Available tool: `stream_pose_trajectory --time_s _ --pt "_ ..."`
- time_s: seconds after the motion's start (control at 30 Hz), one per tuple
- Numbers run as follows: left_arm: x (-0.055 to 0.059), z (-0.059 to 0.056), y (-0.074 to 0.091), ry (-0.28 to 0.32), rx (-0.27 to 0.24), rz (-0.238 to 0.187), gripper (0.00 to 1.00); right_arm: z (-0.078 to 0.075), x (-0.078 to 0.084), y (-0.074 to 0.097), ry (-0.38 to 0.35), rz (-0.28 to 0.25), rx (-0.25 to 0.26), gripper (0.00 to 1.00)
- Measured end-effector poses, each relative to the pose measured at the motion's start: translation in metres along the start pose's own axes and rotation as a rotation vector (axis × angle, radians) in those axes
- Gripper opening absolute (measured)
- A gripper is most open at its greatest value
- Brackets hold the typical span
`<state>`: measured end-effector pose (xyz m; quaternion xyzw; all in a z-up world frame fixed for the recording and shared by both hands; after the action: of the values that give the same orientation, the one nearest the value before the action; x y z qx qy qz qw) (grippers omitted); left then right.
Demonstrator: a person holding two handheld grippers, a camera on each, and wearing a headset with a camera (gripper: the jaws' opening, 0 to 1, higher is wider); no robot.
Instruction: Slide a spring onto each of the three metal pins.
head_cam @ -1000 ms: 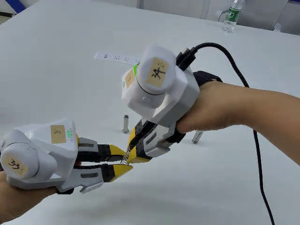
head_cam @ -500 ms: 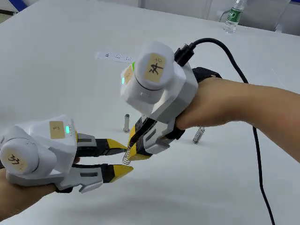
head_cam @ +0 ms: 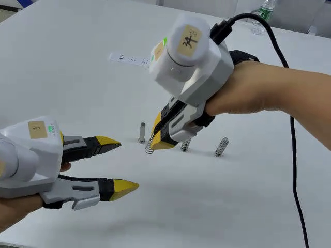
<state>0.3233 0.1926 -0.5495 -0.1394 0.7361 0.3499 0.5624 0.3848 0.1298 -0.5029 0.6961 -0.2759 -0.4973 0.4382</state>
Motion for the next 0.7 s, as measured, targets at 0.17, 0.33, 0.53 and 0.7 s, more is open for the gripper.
stream_pose_trajectory --time_s 0.17,0.33,0.53,0.7 --pt "0.0 0.003 0.004 0.028 -0.019 -0.014 0.62 -0.019 0.001 0.003 -0.016 -0.001 0.028 0.12" --pt "0.001 0.003 0.006 0.039 -0.027 -0.021 0.67 -0.039 0.002 0.002 -0.015 0.019 0.054 0.12" --pt "0.002 0.002 0.008 0.056 -0.032 -0.027 0.69 -0.062 0.004 -0.008 -0.047 0.022 0.078 0.12" --pt "0.004 0.003 0.009 0.064 -0.036 -0.025 0.72 -0.076 0.01 -0.022 -0.067 0.048 0.077 0.12"
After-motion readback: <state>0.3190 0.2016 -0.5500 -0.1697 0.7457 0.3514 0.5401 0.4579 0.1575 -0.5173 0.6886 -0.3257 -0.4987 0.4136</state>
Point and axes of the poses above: the centre of the closed fingertips' face, and the gripper's own axes: y roughly backward along the fingers, z roughly to its left, x roughly out of its underside, the point moved 4 cm from there along y, roughly backward along the fingers, and after that the axes turned 8 degrees about y, right-handed, at the moved point
